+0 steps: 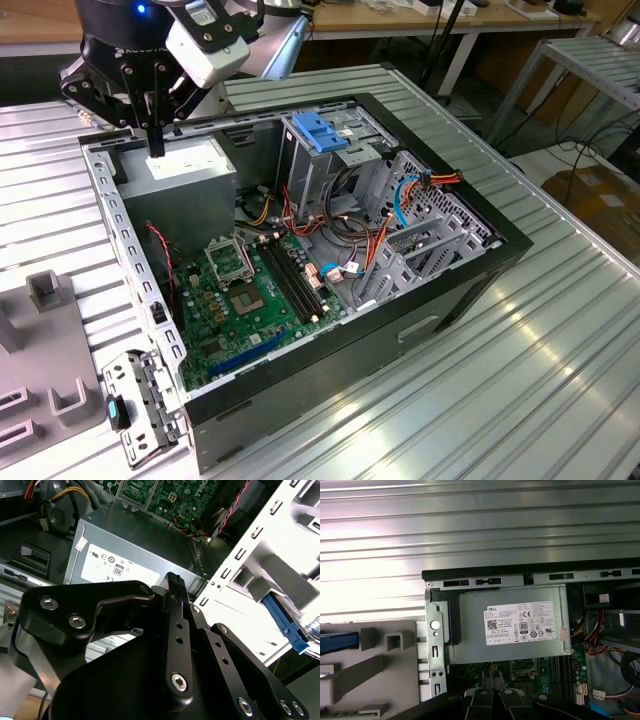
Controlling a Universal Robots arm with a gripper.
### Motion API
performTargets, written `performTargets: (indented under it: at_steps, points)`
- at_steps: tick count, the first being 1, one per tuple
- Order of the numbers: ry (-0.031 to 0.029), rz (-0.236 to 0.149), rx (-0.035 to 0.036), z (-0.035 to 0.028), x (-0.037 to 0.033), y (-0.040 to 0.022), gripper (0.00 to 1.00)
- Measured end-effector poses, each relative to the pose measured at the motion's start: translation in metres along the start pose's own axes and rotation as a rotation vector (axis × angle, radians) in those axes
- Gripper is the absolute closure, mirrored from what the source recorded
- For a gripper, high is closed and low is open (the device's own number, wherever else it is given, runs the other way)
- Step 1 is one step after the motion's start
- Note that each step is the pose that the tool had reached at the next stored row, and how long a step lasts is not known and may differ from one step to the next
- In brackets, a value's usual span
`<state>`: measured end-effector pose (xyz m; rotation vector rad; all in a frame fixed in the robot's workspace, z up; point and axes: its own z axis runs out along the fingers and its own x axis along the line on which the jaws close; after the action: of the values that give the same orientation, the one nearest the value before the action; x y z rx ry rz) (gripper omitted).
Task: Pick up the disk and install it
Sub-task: 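Reach for the disk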
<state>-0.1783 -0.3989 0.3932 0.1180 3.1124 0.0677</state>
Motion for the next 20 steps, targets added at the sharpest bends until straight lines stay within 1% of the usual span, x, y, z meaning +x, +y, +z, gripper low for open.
performTargets:
  at_steps: [11,16,20]
  points:
    - [0.0,0.0,0.0,-0.0002,0.0065,-0.0005,0.89]
    - [0.0,0.0,0.0,-0.0003,0.0135,-0.0005,0.89]
    - [0.0,0.0,0.0,-0.0003,0.0177,0.002,0.89]
